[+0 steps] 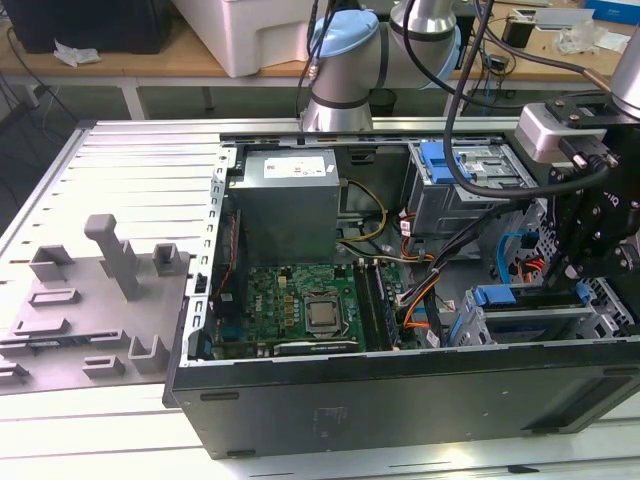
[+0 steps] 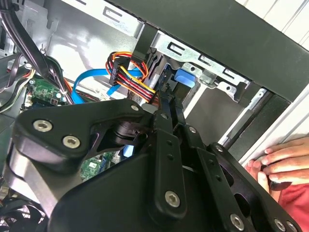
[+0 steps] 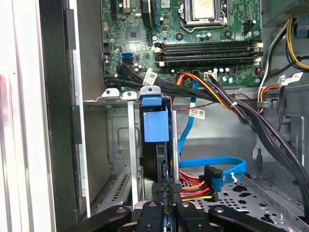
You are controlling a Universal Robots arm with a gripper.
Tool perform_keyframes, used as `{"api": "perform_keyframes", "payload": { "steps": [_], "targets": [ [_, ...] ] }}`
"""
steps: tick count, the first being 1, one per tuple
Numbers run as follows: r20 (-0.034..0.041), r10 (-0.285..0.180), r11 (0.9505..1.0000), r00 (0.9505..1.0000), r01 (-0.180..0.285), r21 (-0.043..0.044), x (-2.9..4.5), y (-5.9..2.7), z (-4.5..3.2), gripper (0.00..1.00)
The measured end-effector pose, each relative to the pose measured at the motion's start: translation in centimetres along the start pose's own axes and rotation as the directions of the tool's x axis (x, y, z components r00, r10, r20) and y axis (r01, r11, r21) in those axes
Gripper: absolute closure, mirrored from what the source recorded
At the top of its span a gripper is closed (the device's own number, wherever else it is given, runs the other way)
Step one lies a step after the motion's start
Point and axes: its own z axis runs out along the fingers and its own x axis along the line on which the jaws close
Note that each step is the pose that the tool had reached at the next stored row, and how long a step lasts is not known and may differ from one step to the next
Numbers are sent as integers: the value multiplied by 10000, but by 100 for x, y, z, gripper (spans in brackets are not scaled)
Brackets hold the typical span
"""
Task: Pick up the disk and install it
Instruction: 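Insert the first disk wire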
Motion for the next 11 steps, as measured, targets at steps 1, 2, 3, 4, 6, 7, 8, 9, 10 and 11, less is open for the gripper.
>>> {"api": "perform_keyframes", "payload": {
  "steps": [1, 2, 3, 4, 6, 7, 8, 9, 10, 11],
  "targets": [
    [-3, 0, 10000, 10000, 0, 0, 0, 0, 0, 84],
    [-3, 0, 10000, 10000, 0, 0, 0, 0, 0, 84],
    [2, 1, 10000, 10000, -1, 0, -1, 0, 0, 84],
    [8, 1, 10000, 10000, -1, -1, -1, 0, 1, 84],
    [21, 1, 10000, 10000, -1, 0, 0, 0, -1, 84],
    [26, 1, 10000, 10000, -1, -1, 0, 0, 0, 84],
    [27, 1, 10000, 10000, -1, -1, 0, 0, 2, 84],
    [27, 2, 10000, 10000, -2, -1, 0, 0, 6, 84],
    [28, 2, 10000, 10000, -2, -1, 0, -1, 6, 84],
    [28, 1, 10000, 10000, -1, -1, -1, -3, 6, 84]
  ]
}}
